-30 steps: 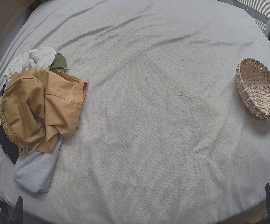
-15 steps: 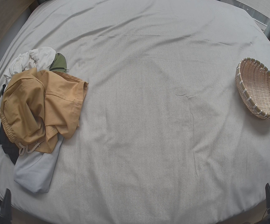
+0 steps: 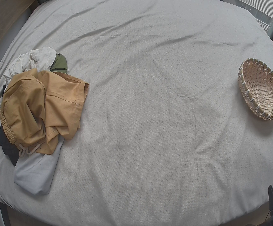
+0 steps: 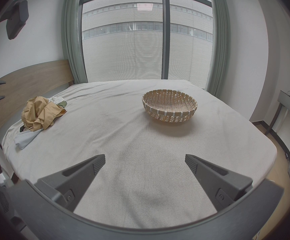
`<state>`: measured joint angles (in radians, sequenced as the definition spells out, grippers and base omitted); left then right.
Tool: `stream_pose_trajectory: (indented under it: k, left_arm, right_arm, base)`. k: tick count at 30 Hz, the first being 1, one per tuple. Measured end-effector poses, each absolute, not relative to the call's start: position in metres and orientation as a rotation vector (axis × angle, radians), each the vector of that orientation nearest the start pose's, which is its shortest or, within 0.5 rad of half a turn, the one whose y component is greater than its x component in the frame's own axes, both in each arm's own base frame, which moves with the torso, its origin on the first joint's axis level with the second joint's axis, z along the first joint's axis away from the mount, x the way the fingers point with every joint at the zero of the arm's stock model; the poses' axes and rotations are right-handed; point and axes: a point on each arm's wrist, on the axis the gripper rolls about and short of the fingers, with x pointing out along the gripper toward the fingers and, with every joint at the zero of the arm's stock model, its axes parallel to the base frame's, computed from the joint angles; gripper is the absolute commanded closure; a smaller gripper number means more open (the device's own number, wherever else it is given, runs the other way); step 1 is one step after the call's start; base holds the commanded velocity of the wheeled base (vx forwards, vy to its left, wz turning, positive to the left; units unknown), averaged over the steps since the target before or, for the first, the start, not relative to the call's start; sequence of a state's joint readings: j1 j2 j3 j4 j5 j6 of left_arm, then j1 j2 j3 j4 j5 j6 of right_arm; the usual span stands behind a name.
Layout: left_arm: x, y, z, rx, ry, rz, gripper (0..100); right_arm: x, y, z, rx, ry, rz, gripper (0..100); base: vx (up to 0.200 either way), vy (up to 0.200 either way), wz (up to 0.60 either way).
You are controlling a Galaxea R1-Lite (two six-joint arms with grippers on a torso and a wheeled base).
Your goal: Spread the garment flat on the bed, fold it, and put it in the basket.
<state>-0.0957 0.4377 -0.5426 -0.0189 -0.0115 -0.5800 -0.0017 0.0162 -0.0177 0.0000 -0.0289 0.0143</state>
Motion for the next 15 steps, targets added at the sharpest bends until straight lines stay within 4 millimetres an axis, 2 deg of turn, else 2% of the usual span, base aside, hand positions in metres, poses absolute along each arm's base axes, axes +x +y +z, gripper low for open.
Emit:
stream_pose_trajectory:
  k: [8,15]
  left_arm:
    - [0.039,-0.001,0.245,-0.610,0.017,-0.037,0]
    - [0.061,0.007,0.246,-0.593,0.057,0.042,0]
  right_arm:
    - [-0.023,-0.001,0.081,0.017,-0.003,-0.030,0]
    - [-0.023,-0.001,0.081,0.017,-0.003,-0.029,0]
  base:
    - [0.000,0.000,0.00]
    - [0.000,0.000,0.00]
